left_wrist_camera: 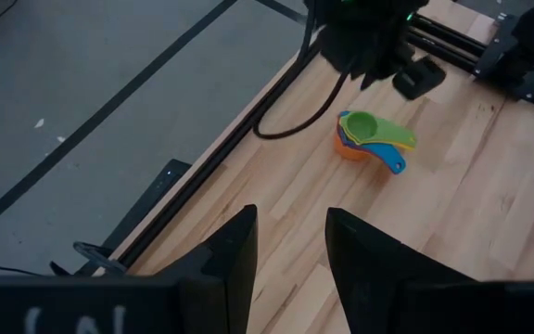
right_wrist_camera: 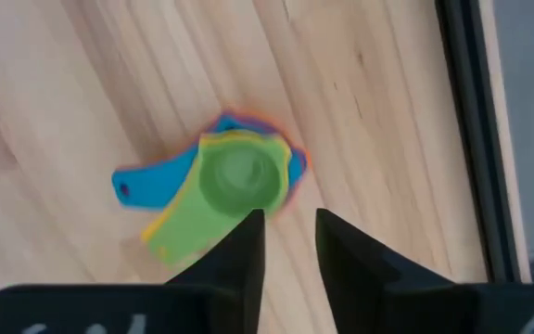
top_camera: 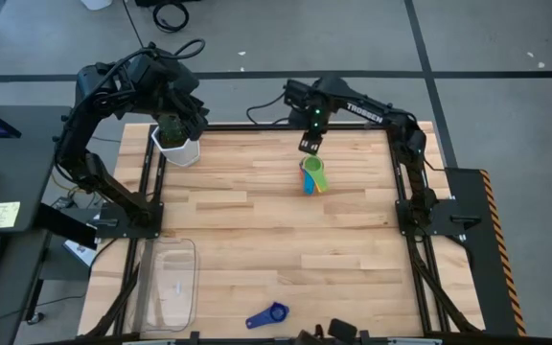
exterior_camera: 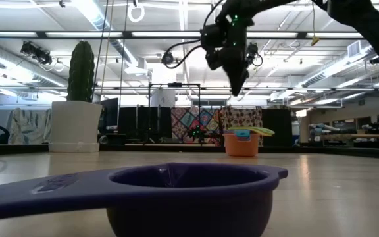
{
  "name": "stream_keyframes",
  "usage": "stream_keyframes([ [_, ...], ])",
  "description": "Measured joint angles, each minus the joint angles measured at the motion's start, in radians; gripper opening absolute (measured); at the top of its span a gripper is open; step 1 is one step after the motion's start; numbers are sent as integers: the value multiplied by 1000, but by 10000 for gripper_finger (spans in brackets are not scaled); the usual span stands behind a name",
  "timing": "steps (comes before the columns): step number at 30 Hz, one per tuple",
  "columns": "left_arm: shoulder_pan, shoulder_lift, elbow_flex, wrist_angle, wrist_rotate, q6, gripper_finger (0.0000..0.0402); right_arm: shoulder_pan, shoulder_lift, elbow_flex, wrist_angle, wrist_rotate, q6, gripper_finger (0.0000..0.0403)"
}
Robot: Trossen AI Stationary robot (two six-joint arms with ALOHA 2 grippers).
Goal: Nest measuring cups in basket
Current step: Stack the green measuring cup on top of the yellow measuring cup
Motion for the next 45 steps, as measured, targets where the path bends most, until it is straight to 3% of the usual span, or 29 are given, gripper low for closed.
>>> stream_keyframes([
  [3,-6,-1,-9,3,0,-1,135,7,-6,20,-27,7,23,73],
  [8,-22,-1,-144,0,32,-28,133,19,-22,13,-31,-55,54,9],
  [11,-24,-2,-258,1,100,-29,124,31,-25,13,-31,-56,71,12],
  [16,-24,-1,-495,85,108,-27,91,41,-46,12,-31,5,111,6],
  [23,-16,-1,-761,313,108,-18,15,39,-158,12,-31,8,207,4],
  [26,-16,-1,-829,426,130,-24,7,39,-226,-4,-27,16,263,3],
  [31,-19,-1,-930,674,271,-27,5,44,-374,-186,-30,94,379,2],
  [35,-31,-1,-995,846,296,-28,4,43,-506,-408,5,163,495,2],
  [40,-55,15,-1060,1010,298,-119,2,43,-634,-696,230,140,595,2],
  [45,-96,106,-1086,1082,299,-127,2,43,-674,-917,433,128,648,1],
])
